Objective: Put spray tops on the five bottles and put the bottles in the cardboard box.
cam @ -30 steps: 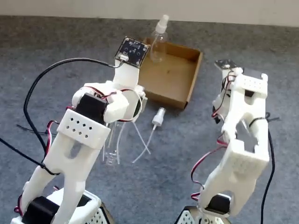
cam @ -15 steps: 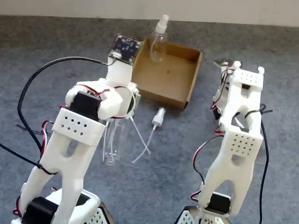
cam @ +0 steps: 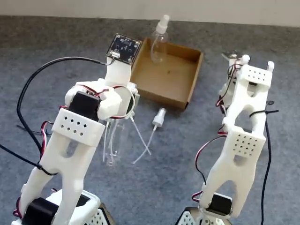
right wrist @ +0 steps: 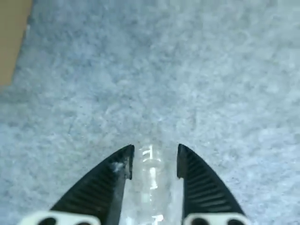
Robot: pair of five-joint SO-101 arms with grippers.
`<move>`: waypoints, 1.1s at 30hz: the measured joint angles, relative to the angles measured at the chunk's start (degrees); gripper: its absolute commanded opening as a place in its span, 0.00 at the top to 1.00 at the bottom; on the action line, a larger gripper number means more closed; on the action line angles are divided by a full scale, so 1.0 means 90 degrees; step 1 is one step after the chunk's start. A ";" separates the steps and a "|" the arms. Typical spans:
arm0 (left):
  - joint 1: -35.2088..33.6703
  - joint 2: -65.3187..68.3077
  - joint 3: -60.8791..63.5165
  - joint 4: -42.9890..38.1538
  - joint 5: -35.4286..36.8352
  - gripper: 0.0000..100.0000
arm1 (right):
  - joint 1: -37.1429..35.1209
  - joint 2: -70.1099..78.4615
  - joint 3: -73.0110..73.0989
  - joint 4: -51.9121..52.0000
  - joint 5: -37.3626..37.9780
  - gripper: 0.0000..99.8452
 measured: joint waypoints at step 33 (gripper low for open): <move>0.0000 0.0000 0.0000 0.0000 0.0000 0.92 | 0.0420 0.0000 0.0733 0.0049 0.0586 0.73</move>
